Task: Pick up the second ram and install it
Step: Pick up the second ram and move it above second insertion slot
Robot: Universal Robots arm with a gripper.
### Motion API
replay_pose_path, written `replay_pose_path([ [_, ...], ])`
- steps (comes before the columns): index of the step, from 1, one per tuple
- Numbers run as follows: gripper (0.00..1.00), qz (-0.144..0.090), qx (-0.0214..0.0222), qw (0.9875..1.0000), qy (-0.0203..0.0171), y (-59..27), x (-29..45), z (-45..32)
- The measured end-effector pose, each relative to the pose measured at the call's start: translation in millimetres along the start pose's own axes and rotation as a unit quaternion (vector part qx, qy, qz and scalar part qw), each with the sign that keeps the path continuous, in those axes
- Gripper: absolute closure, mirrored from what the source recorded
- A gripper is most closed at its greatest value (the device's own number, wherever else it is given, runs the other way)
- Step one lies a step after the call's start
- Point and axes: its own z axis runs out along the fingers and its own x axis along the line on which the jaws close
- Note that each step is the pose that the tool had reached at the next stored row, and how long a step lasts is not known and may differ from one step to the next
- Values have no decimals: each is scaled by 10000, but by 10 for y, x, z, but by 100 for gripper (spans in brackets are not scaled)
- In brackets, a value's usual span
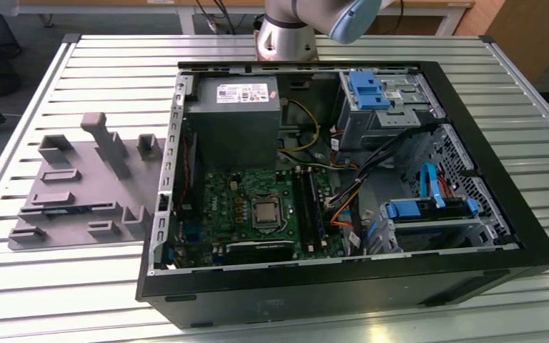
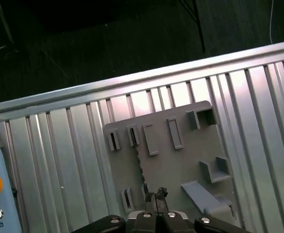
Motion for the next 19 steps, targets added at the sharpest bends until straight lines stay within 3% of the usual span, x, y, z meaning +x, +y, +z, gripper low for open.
replay_pose_path([
  [4, 89, -355, -9, 9994, 16, 1, 0, 15],
  [8, 89, -371, -8, 9993, 16, 12, 4, 45],
  [10, 84, -383, -8, 9993, 17, 19, 6, 62],
  [13, 65, -491, -13, 9988, 4, 40, 12, 105],
  [14, 65, -543, -16, 9985, -4, 45, 15, 123],
  [15, 58, -587, -18, 9983, -5, 49, 19, 141],
  [19, 58, -737, -22, 9973, 0, 57, 25, 210],
])
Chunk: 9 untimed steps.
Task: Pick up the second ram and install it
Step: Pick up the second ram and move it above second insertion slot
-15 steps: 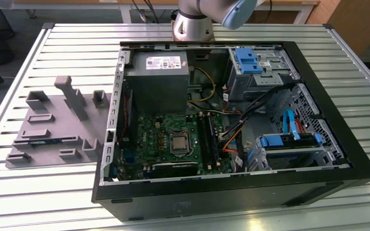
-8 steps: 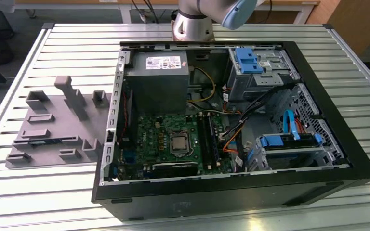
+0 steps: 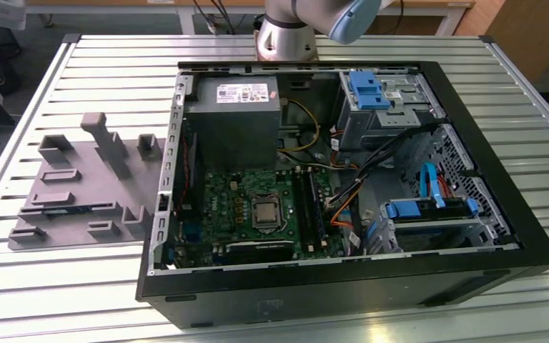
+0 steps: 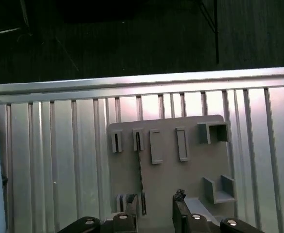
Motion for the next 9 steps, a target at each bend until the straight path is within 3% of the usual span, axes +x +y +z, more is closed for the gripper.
replay_pose_path([
  [3, 58, -161, -5, 9999, 8, -1, 0, 18],
  [9, 58, -163, -4, 9999, 7, -1, 0, 25],
])
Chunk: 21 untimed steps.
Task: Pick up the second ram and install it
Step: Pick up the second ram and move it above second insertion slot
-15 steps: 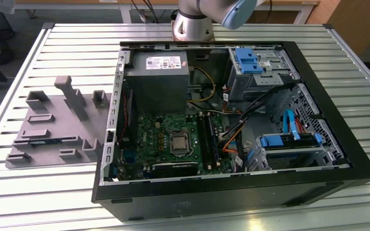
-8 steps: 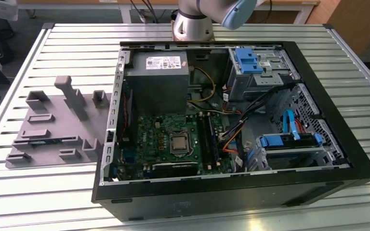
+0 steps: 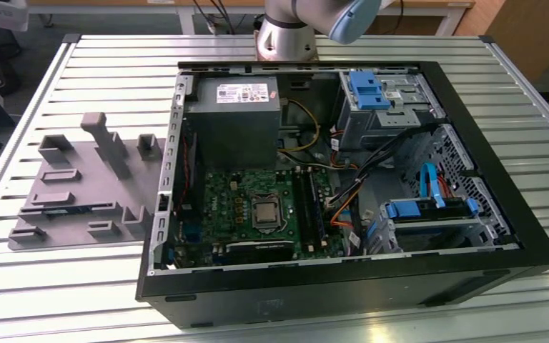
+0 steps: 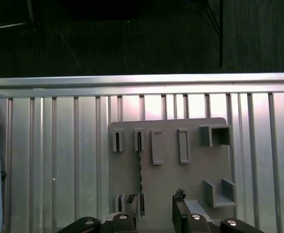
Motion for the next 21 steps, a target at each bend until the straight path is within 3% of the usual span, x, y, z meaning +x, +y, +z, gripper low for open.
replay_pose_path([
  [15, 58, 0, 0, 10000, 0, -4, 3, 95],
  [21, 58, 0, -1, 10000, 0, -7, 5, 175],
])
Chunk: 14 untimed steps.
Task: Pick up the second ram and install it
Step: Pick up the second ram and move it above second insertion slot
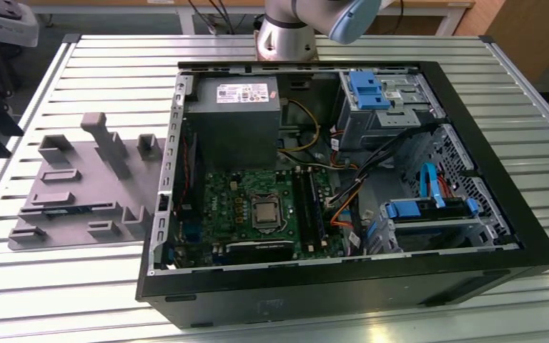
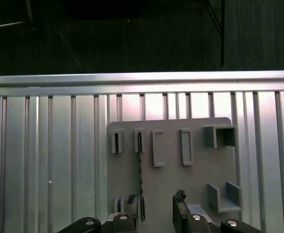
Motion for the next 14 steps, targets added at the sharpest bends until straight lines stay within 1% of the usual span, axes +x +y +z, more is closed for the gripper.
replay_pose_path([
  [9, 58, -2, 0, 10000, 2, 0, 7, 153],
  [14, 58, -3, 4, 10000, 3, 0, 8, 166],
])
